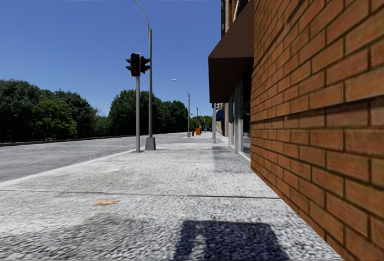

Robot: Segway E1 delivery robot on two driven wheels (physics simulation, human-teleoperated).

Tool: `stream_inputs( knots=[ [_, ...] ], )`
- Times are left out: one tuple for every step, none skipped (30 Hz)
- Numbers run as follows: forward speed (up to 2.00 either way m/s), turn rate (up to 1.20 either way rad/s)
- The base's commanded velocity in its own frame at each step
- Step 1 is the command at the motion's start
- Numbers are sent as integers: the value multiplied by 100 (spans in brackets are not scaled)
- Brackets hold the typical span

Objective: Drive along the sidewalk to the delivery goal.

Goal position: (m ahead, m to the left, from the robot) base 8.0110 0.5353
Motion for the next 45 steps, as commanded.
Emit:
stream_inputs(
  knots=[
    [200,0],
    [200,9],
    [200,30],
    [200,30],
    [200,44],
    [200,47],
    [200,48],
    [200,48],
    [200,48],
    [200,29],
    [200,5],
    [200,0],
    [200,0],
    [200,0],
    [200,0],
    [200,0],
    [200,0],
    [200,0],
    [200,0],
    [200,0],
    [200,0],
    [200,0],
    [200,0],
    [200,0],
    [200,0],
    [200,0],
    [200,0],
    [200,0],
    [200,0],
    [200,0],
    [200,0],
    [200,0],
    [200,0],
    [200,0],
    [200,0],
    [200,0],
    [200,0],
    [200,0],
    [200,0],
    [200,0],
    [200,0],
    [200,0],
    [200,0],
    [200,0],
    [200,0]
  ],
)
